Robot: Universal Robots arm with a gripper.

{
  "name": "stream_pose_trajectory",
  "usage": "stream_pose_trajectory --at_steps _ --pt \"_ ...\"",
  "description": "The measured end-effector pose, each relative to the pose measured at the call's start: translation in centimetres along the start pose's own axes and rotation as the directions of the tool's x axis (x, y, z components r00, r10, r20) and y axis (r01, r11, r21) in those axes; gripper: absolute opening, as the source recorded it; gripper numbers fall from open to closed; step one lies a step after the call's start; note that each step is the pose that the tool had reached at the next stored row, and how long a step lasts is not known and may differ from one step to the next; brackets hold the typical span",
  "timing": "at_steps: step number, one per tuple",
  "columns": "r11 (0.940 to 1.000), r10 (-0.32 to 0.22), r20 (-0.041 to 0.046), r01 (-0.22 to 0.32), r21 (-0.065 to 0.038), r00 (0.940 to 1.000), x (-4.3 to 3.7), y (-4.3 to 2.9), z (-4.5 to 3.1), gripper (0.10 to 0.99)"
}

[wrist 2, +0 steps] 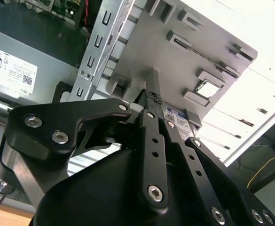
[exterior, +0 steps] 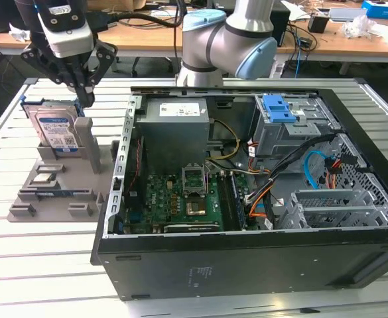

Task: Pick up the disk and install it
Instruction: 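Reach for the disk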

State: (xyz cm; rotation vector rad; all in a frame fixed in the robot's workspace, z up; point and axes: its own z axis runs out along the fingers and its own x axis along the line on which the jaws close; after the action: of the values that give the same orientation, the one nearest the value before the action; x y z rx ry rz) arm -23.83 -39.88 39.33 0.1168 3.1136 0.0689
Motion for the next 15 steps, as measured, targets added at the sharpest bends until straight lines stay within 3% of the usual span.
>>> stream_pose_trajectory --at_steps 5,11,15 --pt "1.0 0.0 -0.0001 0.0 0.0 1.0 1.12 -0.09 -0.03 0.106" --pt "1.0 0.0 0.0 0.0 0.0 1.0 3.0 -0.23 -0.08 0.106" --pt "1.0 0.0 0.0 0.0 0.0 1.0 3.71 -0.28 -0.1 0.106"
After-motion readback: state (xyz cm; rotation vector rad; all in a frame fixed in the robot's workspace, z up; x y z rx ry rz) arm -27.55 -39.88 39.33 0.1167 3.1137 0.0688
